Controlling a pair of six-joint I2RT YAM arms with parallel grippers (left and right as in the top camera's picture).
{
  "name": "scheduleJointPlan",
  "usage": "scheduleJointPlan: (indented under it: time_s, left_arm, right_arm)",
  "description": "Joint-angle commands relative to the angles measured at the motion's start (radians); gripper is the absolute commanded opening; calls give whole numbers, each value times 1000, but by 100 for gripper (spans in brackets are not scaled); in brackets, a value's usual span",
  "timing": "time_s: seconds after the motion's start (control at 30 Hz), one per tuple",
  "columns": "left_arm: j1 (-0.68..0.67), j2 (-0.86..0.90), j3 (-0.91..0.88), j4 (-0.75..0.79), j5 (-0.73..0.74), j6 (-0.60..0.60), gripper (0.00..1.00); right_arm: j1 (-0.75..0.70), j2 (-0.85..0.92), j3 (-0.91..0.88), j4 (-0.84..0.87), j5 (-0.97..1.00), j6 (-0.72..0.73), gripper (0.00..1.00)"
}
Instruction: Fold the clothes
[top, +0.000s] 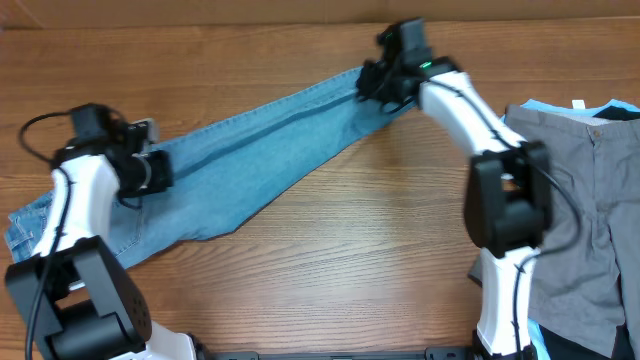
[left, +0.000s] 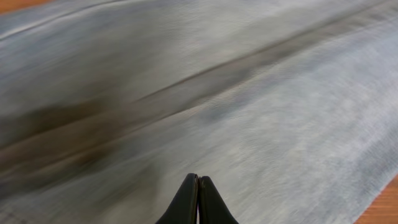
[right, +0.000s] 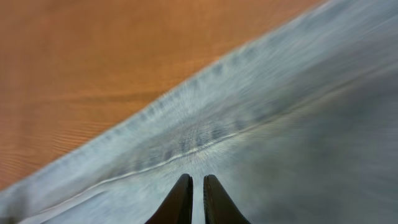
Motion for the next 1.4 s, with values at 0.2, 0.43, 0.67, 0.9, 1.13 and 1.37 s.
scheduleJointPlan:
  time_s: [0.2, 0.43, 0.67, 0.9, 1.13, 1.37]
  left_arm:
    - [-156, 26, -29, 105, -86, 198, 4]
    - [-159, 122, -29, 132, -33, 250, 4]
    - [-147, 193, -19, 376, -328, -14, 4]
    - [-122, 193, 82, 401, -220, -219, 7]
    - [-105, 192, 170, 163, -225, -219, 11]
    - [-91, 192, 417, -271, -213, -203, 11]
  right_arm:
    - [-49, -155, 41, -180, -27, -45, 12]
    - [-48, -154, 38, -282, -11, -76, 11]
    - [-32, -154, 0, -361, -13, -75, 12]
    - [15, -153, -137, -270, -2, -75, 16]
    - [-8, -153, -216, -178, 240, -61, 45]
    - [-160, -144, -212, -73, 236, -86, 57]
